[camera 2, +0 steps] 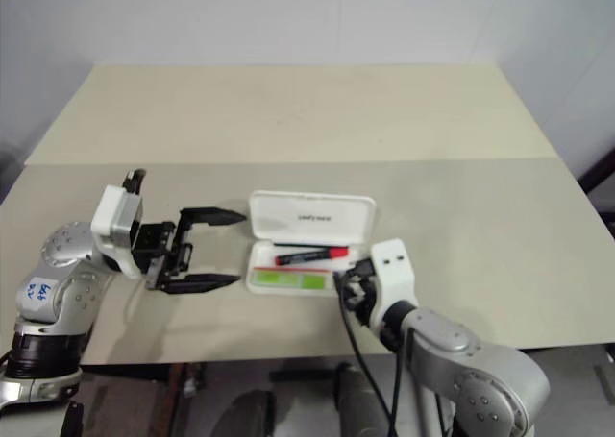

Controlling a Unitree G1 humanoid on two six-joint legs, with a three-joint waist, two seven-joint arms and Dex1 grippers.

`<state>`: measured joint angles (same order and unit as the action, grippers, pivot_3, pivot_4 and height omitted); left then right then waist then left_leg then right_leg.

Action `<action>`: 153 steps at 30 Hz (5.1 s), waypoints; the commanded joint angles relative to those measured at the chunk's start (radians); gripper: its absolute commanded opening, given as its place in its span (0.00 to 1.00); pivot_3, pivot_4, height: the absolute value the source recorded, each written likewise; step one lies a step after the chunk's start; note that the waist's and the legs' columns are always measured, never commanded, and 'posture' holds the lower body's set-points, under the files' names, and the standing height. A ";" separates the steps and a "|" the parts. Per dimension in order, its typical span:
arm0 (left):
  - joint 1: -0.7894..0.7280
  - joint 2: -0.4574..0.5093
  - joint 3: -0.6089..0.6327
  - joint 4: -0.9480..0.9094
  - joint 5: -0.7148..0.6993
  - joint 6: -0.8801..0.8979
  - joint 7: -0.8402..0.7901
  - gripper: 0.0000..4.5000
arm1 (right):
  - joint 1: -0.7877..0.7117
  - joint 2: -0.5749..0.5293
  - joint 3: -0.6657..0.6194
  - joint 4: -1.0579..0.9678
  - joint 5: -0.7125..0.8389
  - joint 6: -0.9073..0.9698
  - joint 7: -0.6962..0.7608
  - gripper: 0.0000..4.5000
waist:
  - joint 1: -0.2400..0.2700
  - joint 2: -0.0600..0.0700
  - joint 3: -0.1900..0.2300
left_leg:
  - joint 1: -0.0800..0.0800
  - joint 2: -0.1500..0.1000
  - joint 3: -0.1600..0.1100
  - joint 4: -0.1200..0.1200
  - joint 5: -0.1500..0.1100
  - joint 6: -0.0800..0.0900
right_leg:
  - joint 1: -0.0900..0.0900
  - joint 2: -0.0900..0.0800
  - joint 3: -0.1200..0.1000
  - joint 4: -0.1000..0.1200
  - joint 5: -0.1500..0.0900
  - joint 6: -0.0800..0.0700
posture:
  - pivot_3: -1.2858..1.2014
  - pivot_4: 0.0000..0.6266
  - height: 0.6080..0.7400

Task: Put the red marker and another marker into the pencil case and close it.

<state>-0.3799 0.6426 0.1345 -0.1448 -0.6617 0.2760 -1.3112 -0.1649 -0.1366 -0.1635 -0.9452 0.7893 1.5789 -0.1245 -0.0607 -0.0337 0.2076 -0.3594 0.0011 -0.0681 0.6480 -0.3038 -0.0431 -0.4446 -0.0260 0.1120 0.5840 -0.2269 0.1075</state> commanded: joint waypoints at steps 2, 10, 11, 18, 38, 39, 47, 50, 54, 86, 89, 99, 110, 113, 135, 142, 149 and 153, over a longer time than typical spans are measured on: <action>0.008 0.009 0.006 -0.033 0.002 -0.019 0.007 1.00 | -0.012 0.024 -0.014 -0.045 -0.013 0.008 0.027 0.35 | 0.000 0.000 0.000 | 0.000 0.000 0.000 0.000 0.000 0.000 | 0.000 0.000 0.000 0.000 0.000 0.000 | 0.52 0.24 1.00; 0.006 0.011 0.010 -0.030 0.002 -0.024 0.015 1.00 | -0.028 0.048 -0.006 -0.042 -0.058 0.024 0.054 0.89 | -0.001 0.000 0.000 | 0.000 0.000 0.000 0.000 0.000 0.000 | 0.000 0.000 0.000 -0.001 0.000 0.000 | 0.52 0.24 1.00; 0.006 0.011 0.010 -0.030 0.002 -0.025 0.016 1.00 | -0.029 0.049 -0.006 -0.043 -0.063 0.026 0.058 0.98 | -0.001 0.000 0.000 | 0.000 0.000 0.000 0.000 0.000 0.000 | 0.000 0.000 0.000 -0.001 0.000 0.000 | 0.52 0.24 1.00; 0.007 0.006 0.010 -0.035 0.001 -0.027 0.028 1.00 | -0.041 0.029 -0.006 -0.047 -0.088 0.035 0.095 0.99 | -0.001 0.000 0.000 | 0.000 0.000 0.000 0.000 0.000 0.000 | 0.000 0.000 0.000 -0.001 0.000 0.000 | 0.52 0.24 1.00; -0.012 -0.010 0.010 -0.014 0.009 -0.077 0.070 1.00 | -0.128 -0.067 -0.071 -0.013 -0.096 0.034 0.262 0.99 | -0.001 0.000 0.000 | 0.000 0.000 0.000 -0.001 0.000 0.000 | 0.000 0.000 0.000 -0.002 0.000 0.000 | 0.52 0.24 1.00; -0.014 -0.011 0.008 -0.012 0.010 -0.079 0.072 1.00 | -0.122 -0.082 -0.063 -0.001 -0.105 0.024 0.262 0.99 | -0.001 0.000 0.000 | 0.000 0.000 0.000 -0.001 0.000 0.000 | 0.000 0.000 0.000 -0.002 0.000 0.000 | 0.52 0.24 1.00; -0.021 -0.011 0.009 -0.001 0.013 -0.088 0.072 1.00 | -0.129 -0.164 0.023 0.116 -0.208 -0.086 0.251 0.99 | -0.002 0.000 0.000 | 0.000 0.000 0.000 -0.001 0.000 0.000 | 0.000 0.000 0.000 -0.002 -0.001 -0.001 | 0.52 0.24 1.00; -0.019 -0.009 0.014 -0.005 0.012 -0.086 0.074 1.00 | -0.120 -0.187 0.030 0.127 -0.232 -0.109 0.255 0.99 | -0.001 0.000 0.000 | -0.001 0.000 0.000 -0.001 0.000 0.000 | 0.000 0.000 0.000 -0.002 -0.001 0.000 | 0.52 0.24 1.00; -0.020 -0.004 0.017 -0.006 0.012 -0.083 0.076 1.00 | -0.092 -0.250 0.011 0.133 -0.243 -0.132 0.285 0.99 | 0.001 0.000 0.000 | -0.001 -0.001 0.000 -0.001 0.000 0.000 | 0.000 0.000 0.000 -0.002 -0.001 0.001 | 0.52 0.24 1.00; -0.021 0.004 0.021 -0.003 0.012 -0.073 0.078 1.00 | -0.008 -0.386 -0.048 0.144 -0.242 -0.215 0.385 0.99 | 0.003 0.000 0.000 | -0.001 -0.001 0.001 0.000 -0.001 0.000 | 0.000 0.000 0.000 -0.002 0.000 0.004 | 0.52 0.24 1.00; -0.024 0.001 0.017 -0.002 0.014 -0.074 0.081 1.00 | -0.013 -0.383 -0.031 0.142 -0.235 -0.224 0.392 0.99 | 0.003 0.000 0.000 | -0.001 -0.001 0.001 0.000 -0.001 0.000 | 0.000 0.000 0.001 -0.001 0.000 0.003 | 0.52 0.24 1.00; -0.017 0.006 0.025 -0.008 0.017 -0.078 0.091 1.00 | -0.051 -0.320 0.040 0.138 -0.233 -0.232 0.374 0.99 | 0.002 0.000 0.000 | -0.001 -0.001 0.001 0.000 -0.001 0.000 | 0.000 0.000 0.001 -0.001 0.000 0.004 | 0.52 0.24 1.00; -0.171 0.065 0.093 0.233 0.128 -0.223 0.123 1.00 | -0.071 -0.360 0.018 0.162 -0.239 -0.265 0.402 0.99 | 0.004 0.000 0.000 | -0.001 -0.001 0.001 0.000 -0.001 0.000 | 0.000 0.000 0.000 -0.001 0.000 0.003 | 0.52 0.24 1.00; -0.218 0.096 0.073 0.355 0.187 -0.264 0.106 1.00 | -0.063 -0.390 -0.017 0.166 -0.225 -0.301 0.440 0.99 | 0.004 0.000 0.000 | -0.001 -0.001 0.001 0.000 -0.001 0.000 | 0.000 0.000 0.000 -0.001 0.000 0.004 | 0.52 0.24 1.00; -0.595 -0.024 0.048 1.020 0.314 -0.477 0.114 1.00 | 0.070 -0.477 -0.214 0.224 -0.089 -0.823 0.765 0.99 | 0.008 -0.002 0.001 | -0.001 -0.002 0.000 0.001 -0.001 0.002 | 0.000 -0.001 -0.001 0.001 0.007 0.017 | 0.52 0.24 1.00; -0.688 -0.044 0.025 1.186 0.371 -0.359 0.124 0.80 | 0.087 -0.475 -0.220 0.257 -0.057 -0.938 0.833 1.00 | 0.008 -0.002 0.001 | -0.001 -0.003 0.000 0.001 -0.001 0.002 | 0.000 -0.001 0.000 0.002 0.007 0.017 | 0.52 0.24 1.00; -0.757 -0.061 0.013 1.298 0.418 -0.297 0.117 0.27 | 0.143 -0.475 -0.226 0.286 -0.034 -1.106 0.974 1.00 | 0.009 -0.002 0.001 | -0.001 -0.003 -0.001 0.001 -0.002 0.002 | 0.000 -0.001 0.000 0.003 0.007 0.018 | 0.52 0.24 1.00; -0.790 -0.088 0.008 1.355 0.438 -0.279 0.082 0.01 | 0.182 -0.508 -0.265 0.322 0.006 -1.141 1.054 1.00 | 0.011 -0.002 0.001 | -0.001 -0.003 -0.001 0.002 -0.002 0.002 | 0.000 -0.001 0.000 0.004 0.007 0.018 | 0.52 0.24 1.00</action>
<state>-1.1379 0.5552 0.1393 1.2012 -0.2320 -0.0066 -1.2149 0.0070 -0.6230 -0.3791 -0.6212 0.7628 0.4696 0.8901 -0.0492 -0.0358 0.2085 -0.3603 -0.0024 -0.0688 0.6501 -0.3055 -0.0413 -0.4444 -0.0272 0.1121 0.5884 -0.2193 0.1254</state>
